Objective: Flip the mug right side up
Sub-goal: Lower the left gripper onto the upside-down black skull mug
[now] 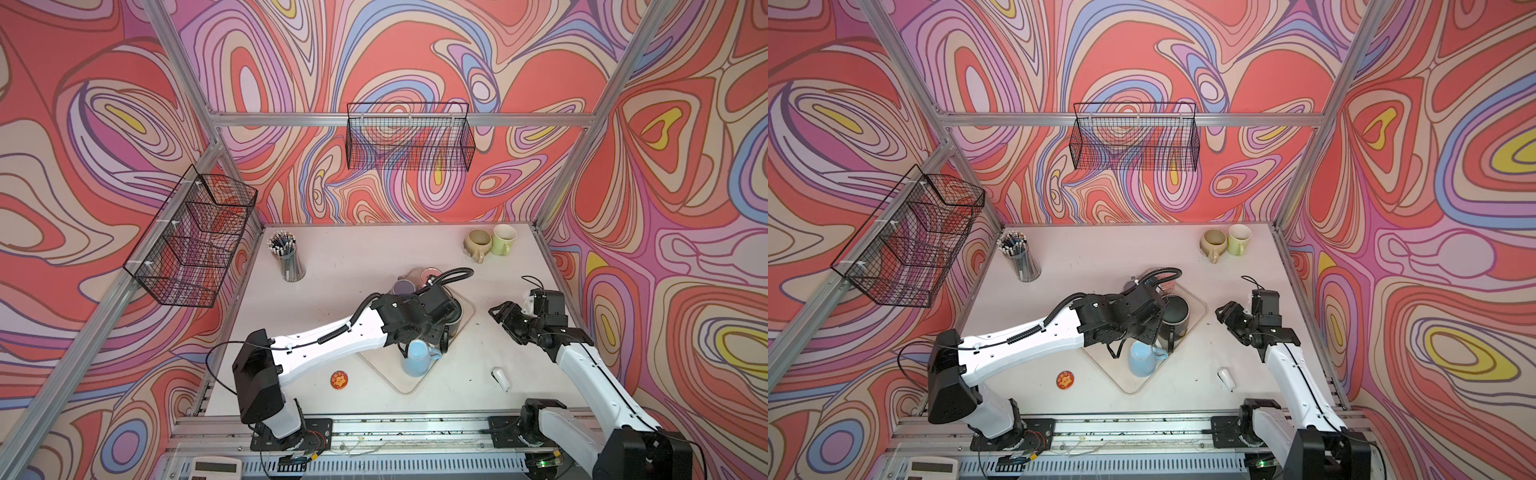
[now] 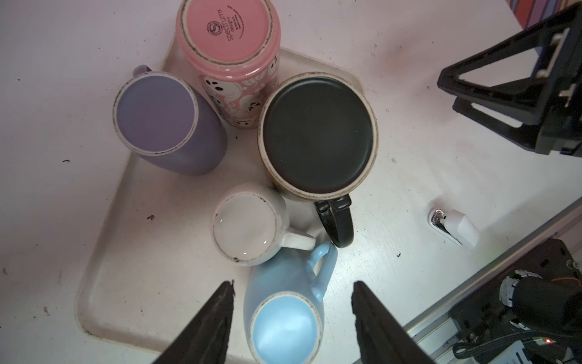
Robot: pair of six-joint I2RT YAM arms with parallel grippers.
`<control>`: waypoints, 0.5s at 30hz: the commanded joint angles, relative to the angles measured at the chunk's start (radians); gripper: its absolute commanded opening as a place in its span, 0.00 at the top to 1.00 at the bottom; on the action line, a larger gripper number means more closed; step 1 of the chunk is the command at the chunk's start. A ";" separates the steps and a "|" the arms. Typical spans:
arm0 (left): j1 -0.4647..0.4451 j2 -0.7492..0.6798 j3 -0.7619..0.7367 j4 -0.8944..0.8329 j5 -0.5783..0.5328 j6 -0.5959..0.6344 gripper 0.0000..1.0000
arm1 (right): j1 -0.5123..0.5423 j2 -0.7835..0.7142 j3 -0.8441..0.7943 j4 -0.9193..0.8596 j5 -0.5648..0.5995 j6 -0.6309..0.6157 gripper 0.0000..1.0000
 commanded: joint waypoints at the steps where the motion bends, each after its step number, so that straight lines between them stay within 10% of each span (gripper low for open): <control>1: -0.023 0.071 0.067 -0.065 -0.015 -0.041 0.42 | -0.011 0.020 -0.020 0.059 -0.037 0.001 0.33; 15: -0.047 0.304 0.257 -0.140 0.031 -0.081 0.59 | -0.014 0.044 -0.080 0.152 -0.008 -0.006 0.32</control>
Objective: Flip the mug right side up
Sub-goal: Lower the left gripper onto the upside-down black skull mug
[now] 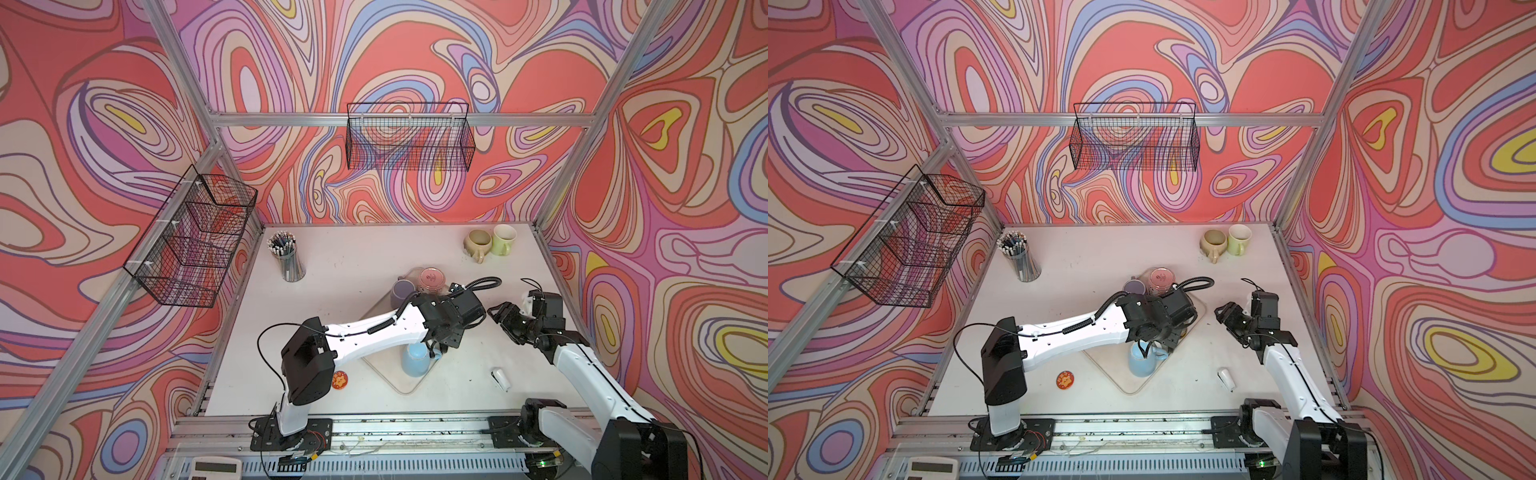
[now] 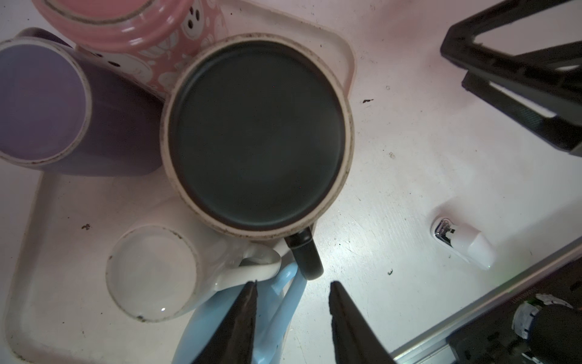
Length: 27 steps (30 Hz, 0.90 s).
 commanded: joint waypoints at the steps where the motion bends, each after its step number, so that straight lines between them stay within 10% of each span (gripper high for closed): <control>1: -0.008 0.041 0.051 -0.062 0.007 -0.021 0.60 | -0.006 0.025 -0.026 0.052 -0.009 -0.005 0.32; 27: 0.004 0.258 0.255 -0.240 -0.036 -0.036 0.50 | -0.006 0.042 -0.052 0.116 -0.079 -0.019 0.32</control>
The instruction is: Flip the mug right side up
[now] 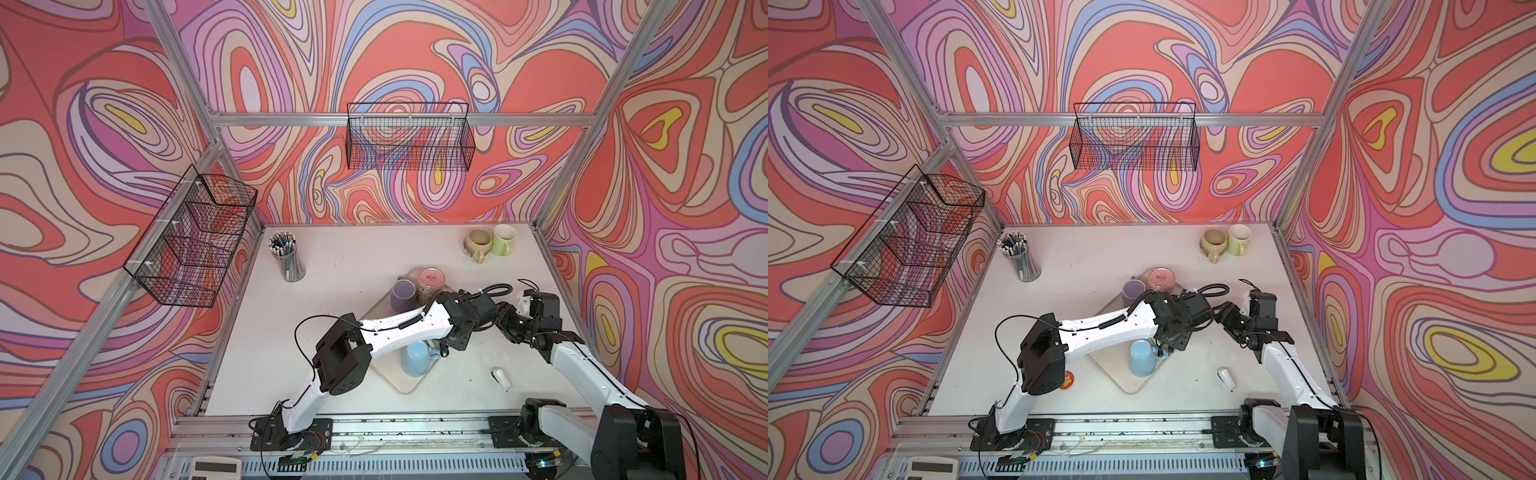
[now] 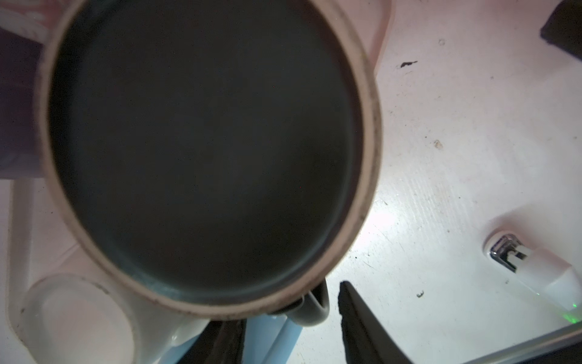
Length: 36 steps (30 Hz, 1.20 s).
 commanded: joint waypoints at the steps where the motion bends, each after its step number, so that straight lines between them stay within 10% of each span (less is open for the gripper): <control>1: 0.007 0.026 0.024 -0.049 -0.025 -0.025 0.50 | -0.005 -0.004 -0.021 0.022 -0.012 -0.014 0.32; 36: 0.029 0.040 -0.023 -0.005 -0.007 -0.008 0.89 | -0.004 -0.008 -0.055 0.080 -0.056 -0.011 0.32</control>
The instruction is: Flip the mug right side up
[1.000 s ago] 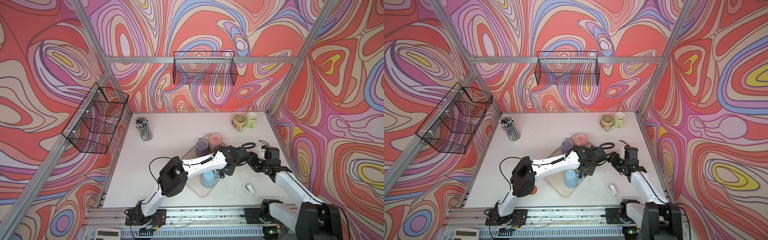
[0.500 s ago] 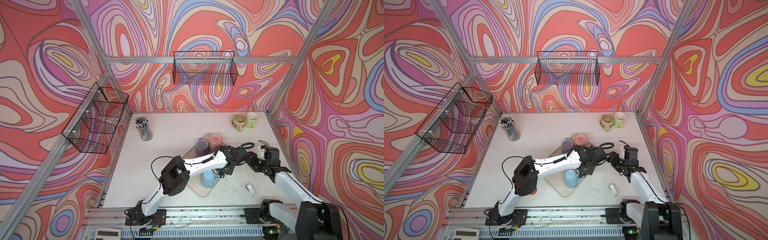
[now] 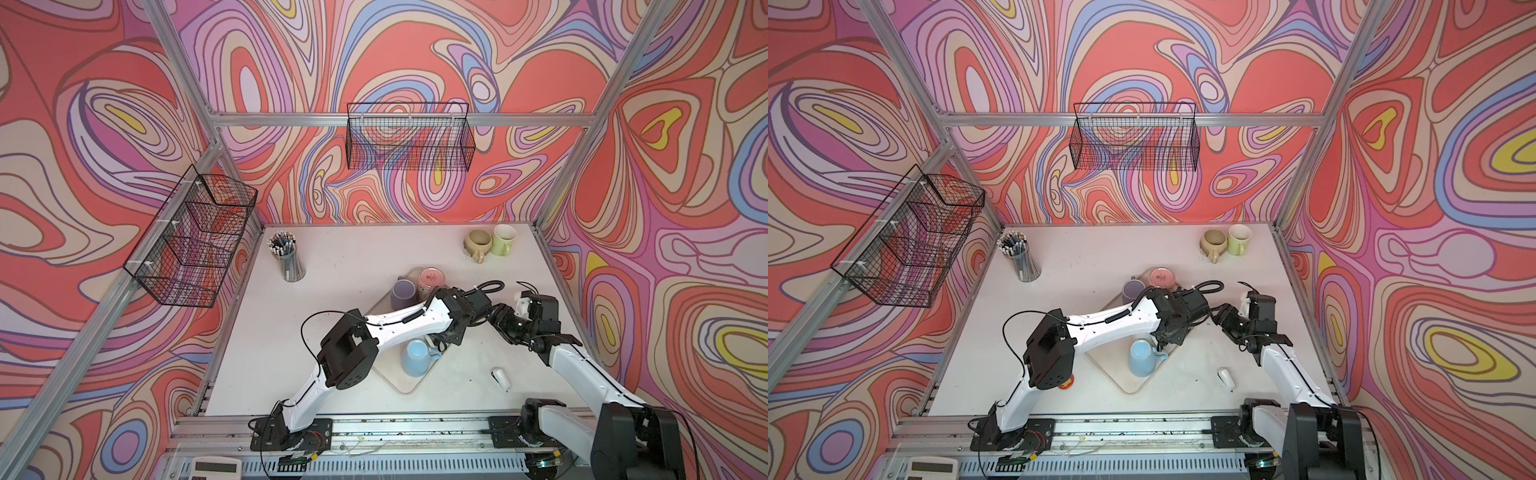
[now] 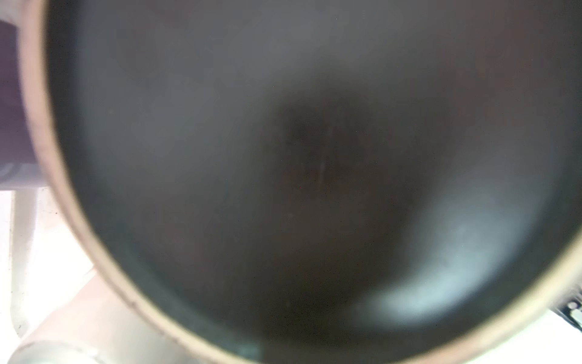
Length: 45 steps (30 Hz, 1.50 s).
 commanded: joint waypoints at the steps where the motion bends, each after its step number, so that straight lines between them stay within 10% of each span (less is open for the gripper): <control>1: -0.009 -0.010 -0.031 0.003 0.000 0.008 0.90 | -0.005 -0.015 -0.018 0.017 -0.011 -0.011 0.32; 7: -0.010 -0.023 -0.038 0.014 -0.003 0.022 0.92 | -0.004 -0.017 -0.016 0.016 -0.014 -0.013 0.32; 19: 0.002 -0.010 -0.035 0.019 0.016 0.036 0.58 | -0.005 -0.019 -0.011 0.013 -0.011 -0.016 0.32; 45: 0.021 0.001 -0.028 0.047 0.001 0.053 0.65 | -0.005 -0.004 -0.019 0.043 -0.014 -0.009 0.32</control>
